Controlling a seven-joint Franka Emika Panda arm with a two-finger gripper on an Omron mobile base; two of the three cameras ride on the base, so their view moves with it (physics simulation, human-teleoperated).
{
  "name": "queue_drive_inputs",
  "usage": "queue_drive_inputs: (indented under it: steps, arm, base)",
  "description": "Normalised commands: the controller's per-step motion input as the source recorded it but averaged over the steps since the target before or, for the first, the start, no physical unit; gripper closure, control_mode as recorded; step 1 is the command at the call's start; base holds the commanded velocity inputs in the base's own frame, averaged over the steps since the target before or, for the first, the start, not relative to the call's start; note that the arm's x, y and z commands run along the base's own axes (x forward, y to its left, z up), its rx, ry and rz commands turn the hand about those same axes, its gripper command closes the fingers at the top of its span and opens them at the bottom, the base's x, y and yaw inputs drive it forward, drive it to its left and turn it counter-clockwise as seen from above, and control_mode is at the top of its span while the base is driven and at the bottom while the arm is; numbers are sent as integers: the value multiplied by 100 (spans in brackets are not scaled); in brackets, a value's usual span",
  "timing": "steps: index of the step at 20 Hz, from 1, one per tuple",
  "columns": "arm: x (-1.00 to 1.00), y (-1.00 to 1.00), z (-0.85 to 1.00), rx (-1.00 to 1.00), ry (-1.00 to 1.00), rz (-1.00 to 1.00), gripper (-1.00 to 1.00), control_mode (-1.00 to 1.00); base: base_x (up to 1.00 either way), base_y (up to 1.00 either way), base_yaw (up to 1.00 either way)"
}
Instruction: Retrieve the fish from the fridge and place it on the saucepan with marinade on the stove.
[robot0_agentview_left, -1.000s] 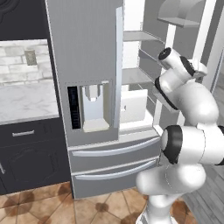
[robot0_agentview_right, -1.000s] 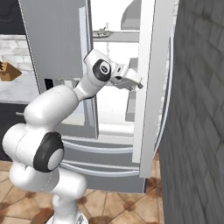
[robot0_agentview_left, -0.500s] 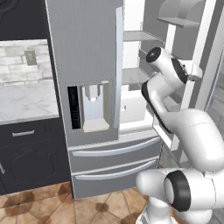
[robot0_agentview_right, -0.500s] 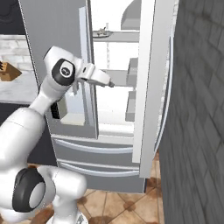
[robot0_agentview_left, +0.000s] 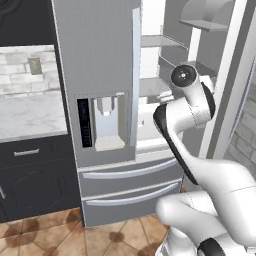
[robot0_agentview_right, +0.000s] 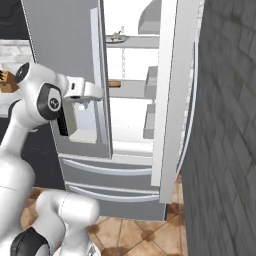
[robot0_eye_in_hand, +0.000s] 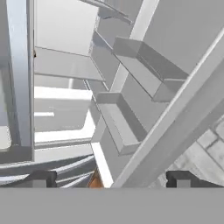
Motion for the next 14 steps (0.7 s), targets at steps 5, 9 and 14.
queue_drive_inputs:
  steps: [5, 9, 14]
  arm:
    - [-11, 44, 1, 27, -1, 38, -100, -100]
    - [0, 43, 22, 38, -11, 1, -100, -100]
    - [11, 34, 25, 5, -7, 0, -100, -100]
  base:
    - [0, 0, 0]
    - [0, 0, 0]
    - [0, 0, 0]
